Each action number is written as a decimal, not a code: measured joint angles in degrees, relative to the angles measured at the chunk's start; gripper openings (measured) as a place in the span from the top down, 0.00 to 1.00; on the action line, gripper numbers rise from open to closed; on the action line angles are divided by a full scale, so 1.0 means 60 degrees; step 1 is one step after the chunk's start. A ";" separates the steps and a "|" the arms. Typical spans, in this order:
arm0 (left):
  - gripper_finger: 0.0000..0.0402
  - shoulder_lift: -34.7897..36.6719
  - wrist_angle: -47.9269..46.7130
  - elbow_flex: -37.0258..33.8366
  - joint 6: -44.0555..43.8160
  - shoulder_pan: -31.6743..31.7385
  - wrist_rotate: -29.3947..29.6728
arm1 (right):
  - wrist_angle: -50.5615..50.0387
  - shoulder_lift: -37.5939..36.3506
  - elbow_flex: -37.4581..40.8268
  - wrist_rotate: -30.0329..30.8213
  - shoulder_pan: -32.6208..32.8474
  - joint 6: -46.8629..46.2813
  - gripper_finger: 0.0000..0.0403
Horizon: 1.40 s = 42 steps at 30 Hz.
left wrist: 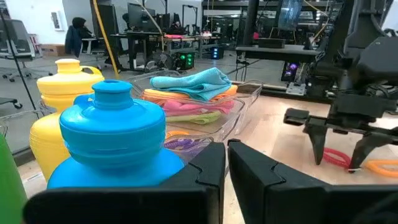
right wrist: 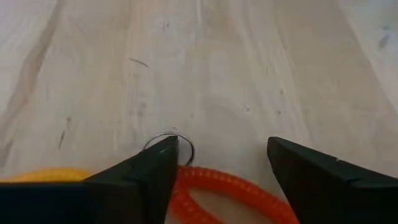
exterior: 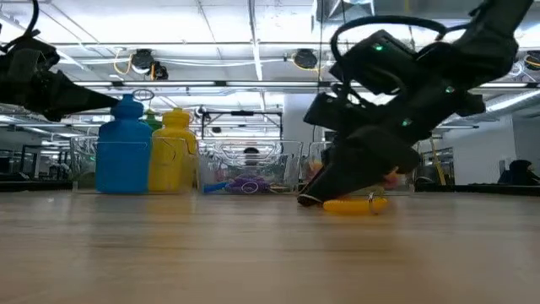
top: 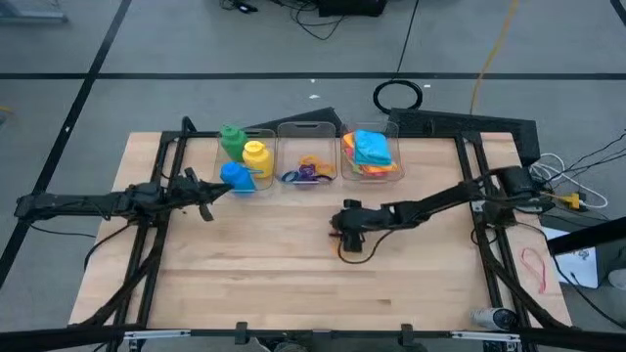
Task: Pick & Place Sports Items
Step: Put the red wrist coil into the middle transparent container
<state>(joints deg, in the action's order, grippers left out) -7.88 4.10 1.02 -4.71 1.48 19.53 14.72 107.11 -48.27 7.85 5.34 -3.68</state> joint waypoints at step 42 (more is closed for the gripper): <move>0.95 0.0000 0.0004 0.0000 -0.0003 0.0000 0.0004 | -0.5495 -0.3104 0.0079 -0.0570 -0.0494 0.0216 0.65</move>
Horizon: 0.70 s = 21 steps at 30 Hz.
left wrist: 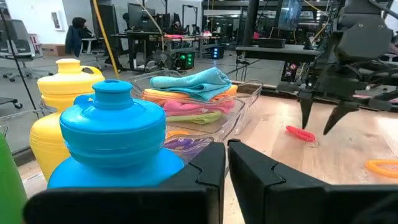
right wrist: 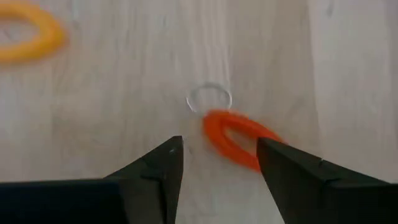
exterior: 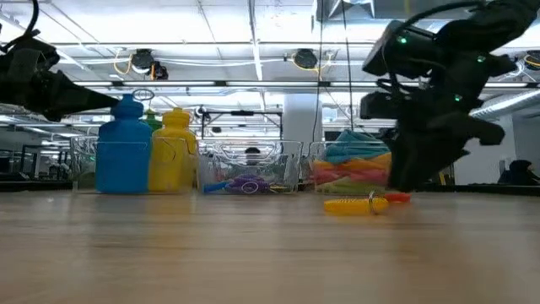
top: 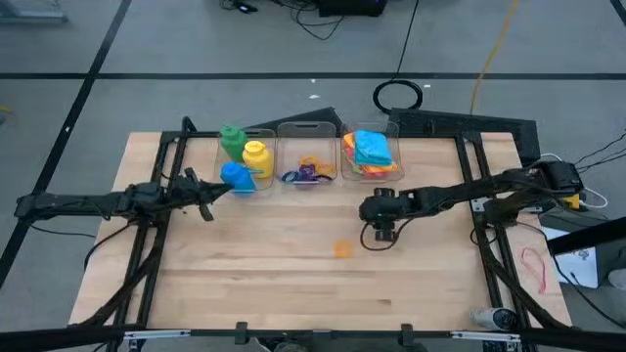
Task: Pick & Place Sports Items
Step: Put the red wrist coil into the middle transparent container
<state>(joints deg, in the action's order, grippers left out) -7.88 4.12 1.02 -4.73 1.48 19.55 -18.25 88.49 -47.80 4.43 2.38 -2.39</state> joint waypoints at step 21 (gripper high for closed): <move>0.95 0.0002 -0.0002 0.0000 0.0001 0.0000 0.0000 | 0.3077 0.0016 0.2938 -0.0517 -0.0524 -0.0188 0.82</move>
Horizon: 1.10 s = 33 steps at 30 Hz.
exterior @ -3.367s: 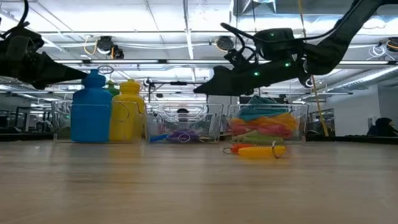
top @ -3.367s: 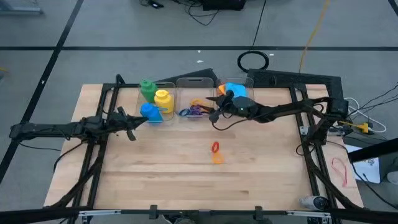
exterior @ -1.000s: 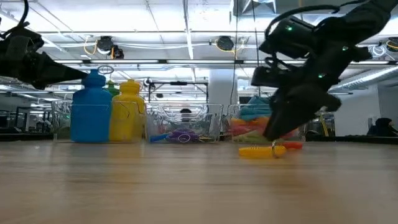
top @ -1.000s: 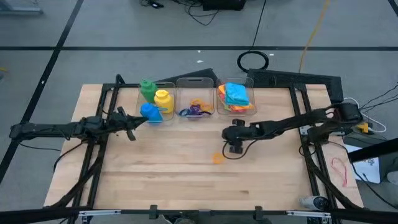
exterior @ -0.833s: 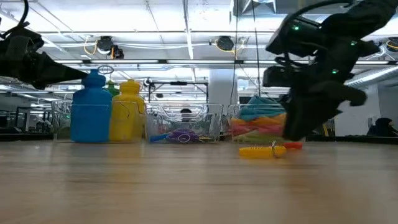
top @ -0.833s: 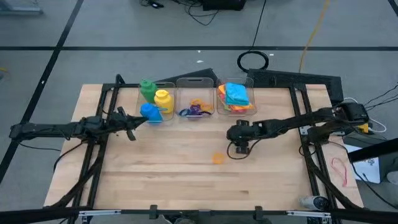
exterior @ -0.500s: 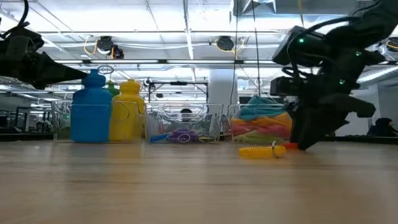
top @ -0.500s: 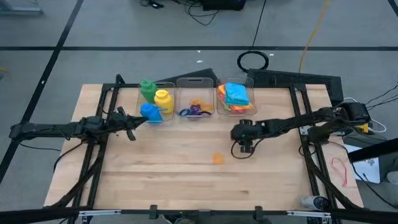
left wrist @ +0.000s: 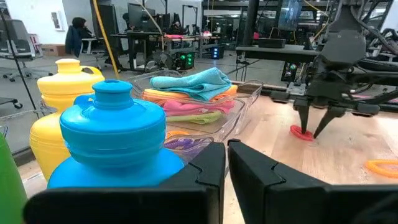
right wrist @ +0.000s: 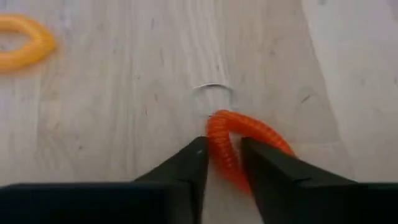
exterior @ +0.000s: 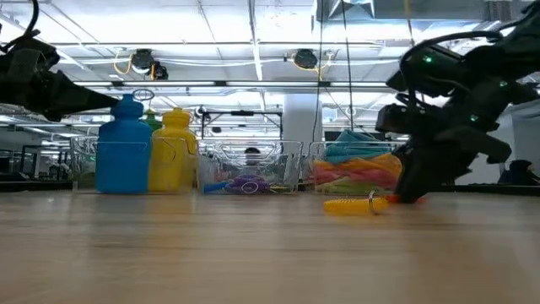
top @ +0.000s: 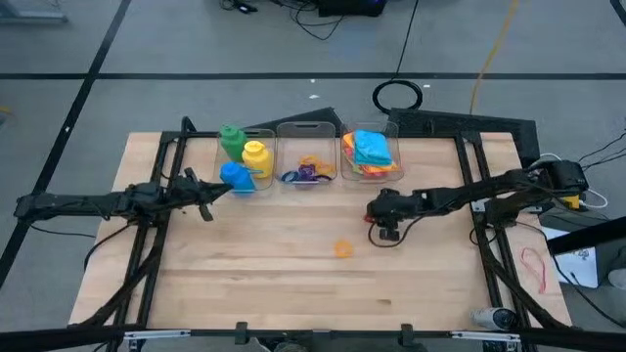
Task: Pick & Place Sports Items
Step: Put the red wrist coil into the middle transparent container
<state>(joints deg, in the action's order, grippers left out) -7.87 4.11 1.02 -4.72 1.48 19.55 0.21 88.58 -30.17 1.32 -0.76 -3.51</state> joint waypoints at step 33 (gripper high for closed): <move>0.95 0.0000 0.0001 0.0004 0.0001 0.0002 0.0000 | 0.1627 0.0034 -0.4475 -0.0293 -0.0885 0.1693 1.00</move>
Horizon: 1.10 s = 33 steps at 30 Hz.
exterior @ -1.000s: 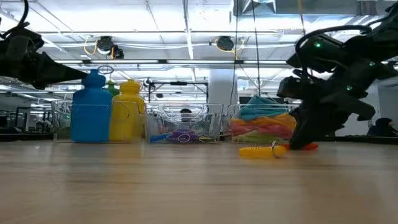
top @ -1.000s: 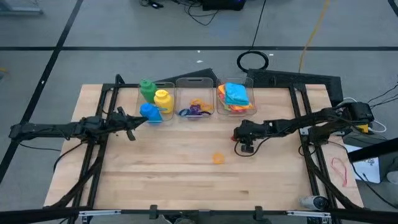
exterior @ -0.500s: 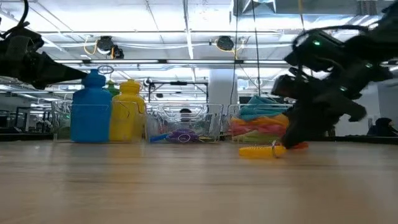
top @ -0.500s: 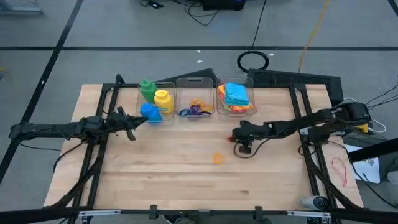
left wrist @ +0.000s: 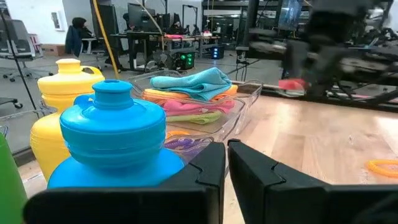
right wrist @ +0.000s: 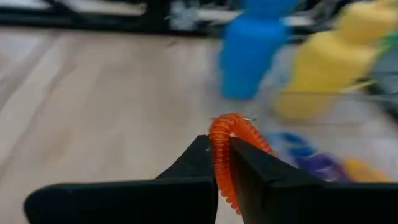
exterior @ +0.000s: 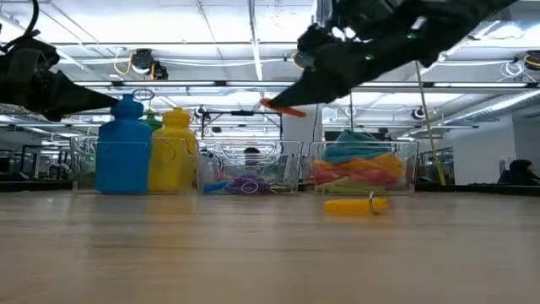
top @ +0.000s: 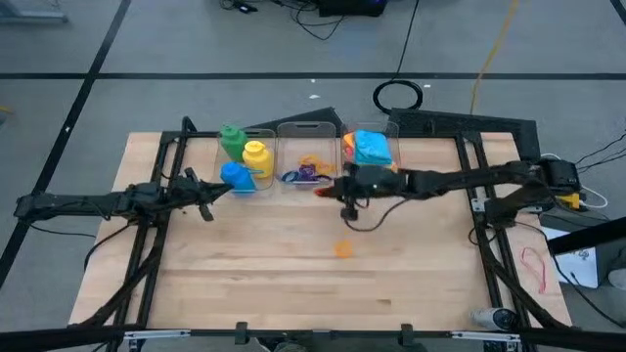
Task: Pick & Place Sports Items
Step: Put the red wrist coil into the middle transparent container, then put the yellow wrist coil into the middle transparent container
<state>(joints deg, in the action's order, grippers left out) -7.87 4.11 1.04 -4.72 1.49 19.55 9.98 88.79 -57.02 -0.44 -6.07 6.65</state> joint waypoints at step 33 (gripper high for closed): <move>0.95 0.0002 -0.0002 -0.0002 -0.0002 -0.0002 0.0000 | 0.2817 0.1695 -0.0098 -0.0604 -0.2197 -0.0474 0.57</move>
<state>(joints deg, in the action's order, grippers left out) -7.86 4.10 1.03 -4.73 1.48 19.55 26.88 98.96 -57.60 -4.06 -19.25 3.80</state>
